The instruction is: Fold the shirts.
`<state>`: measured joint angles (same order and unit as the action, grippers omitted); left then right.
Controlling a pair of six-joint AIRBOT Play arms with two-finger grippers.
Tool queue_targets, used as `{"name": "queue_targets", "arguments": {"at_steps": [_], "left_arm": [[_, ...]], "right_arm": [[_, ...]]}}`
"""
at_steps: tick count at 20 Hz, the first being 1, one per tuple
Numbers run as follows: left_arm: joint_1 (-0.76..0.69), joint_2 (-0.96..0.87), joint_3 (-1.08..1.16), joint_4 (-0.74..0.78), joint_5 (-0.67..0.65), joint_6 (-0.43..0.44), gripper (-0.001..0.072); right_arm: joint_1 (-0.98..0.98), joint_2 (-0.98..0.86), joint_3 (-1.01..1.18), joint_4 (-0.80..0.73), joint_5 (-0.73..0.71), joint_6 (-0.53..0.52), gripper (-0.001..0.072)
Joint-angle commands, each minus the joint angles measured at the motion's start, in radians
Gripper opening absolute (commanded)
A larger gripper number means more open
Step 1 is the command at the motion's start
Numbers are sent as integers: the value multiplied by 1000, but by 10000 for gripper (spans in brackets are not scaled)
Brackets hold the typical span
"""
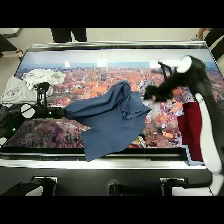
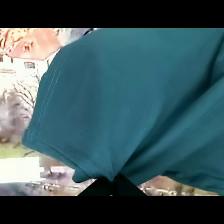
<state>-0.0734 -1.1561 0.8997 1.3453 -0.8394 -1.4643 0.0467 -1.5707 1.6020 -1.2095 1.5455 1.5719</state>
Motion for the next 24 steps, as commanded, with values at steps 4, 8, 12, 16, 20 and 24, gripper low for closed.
{"name": "queue_targets", "arguments": {"at_steps": [4, 8, 12, 16, 20, 24], "left_arm": [[16, -5, -2, 25, -32, 11, 32], [16, -4, -2, 25, -55, 11, 33], [16, -5, -2, 25, -54, 11, 32], [16, -5, -2, 25, -54, 10, 32], [16, -1, -1, 25, -64, 10, 32], [17, 71, 158, 55, -183, 18, 31]], "right_arm": [[37, 418, -974, 323, -316, 47, 617], [182, 404, -1070, 423, -580, 125, 617], [297, 338, -1069, 554, -795, 205, 613], [380, 280, -982, 623, -917, 206, 567], [342, 267, -827, 476, -812, 185, 45], [215, 396, -449, -134, -517, 163, 45]]}}
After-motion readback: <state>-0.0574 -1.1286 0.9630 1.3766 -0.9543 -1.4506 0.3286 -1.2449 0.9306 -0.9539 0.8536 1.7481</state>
